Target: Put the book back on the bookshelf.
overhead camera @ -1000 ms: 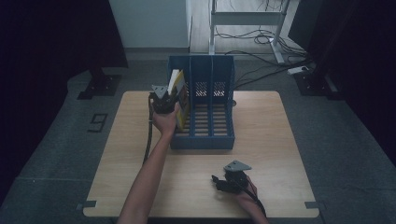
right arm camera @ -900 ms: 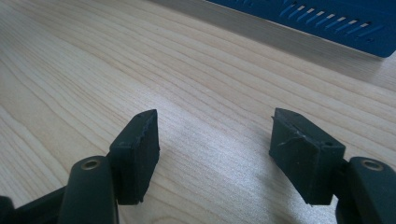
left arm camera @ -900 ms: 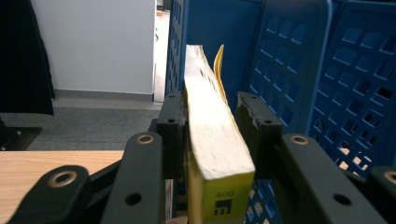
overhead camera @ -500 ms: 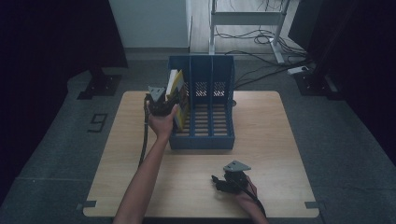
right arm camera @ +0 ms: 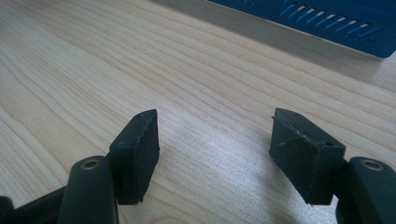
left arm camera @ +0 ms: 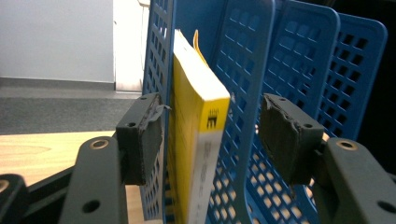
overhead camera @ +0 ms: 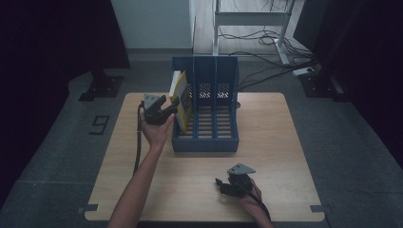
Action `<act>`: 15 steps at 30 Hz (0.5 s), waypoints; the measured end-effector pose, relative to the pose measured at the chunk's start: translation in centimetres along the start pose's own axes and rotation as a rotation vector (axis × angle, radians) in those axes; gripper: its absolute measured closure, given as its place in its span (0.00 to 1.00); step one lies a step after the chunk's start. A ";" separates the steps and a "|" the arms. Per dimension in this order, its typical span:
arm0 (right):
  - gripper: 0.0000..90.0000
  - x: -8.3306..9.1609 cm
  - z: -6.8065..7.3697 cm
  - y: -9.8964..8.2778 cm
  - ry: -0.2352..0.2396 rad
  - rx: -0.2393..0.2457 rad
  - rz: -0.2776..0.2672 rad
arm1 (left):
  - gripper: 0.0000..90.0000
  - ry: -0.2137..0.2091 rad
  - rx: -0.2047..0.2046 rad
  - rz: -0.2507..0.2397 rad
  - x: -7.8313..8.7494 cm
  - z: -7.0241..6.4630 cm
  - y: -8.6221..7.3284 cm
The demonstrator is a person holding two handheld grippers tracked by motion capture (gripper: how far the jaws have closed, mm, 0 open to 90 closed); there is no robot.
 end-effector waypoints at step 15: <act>0.36 -0.1 -0.1 0.1 0.002 -0.012 -0.004 | 0.43 -0.100 -0.006 0.066 3.9 0.7 -1.5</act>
Point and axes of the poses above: each handheld gripper's, and its own axes: x roughly backward along the jaws, y roughly out of its top, z roughly to its left, the point moved 2 cm from there along -x, roughly forward along the jaws, and after that the axes turned 5 degrees about -z, right-handed, at the moved point
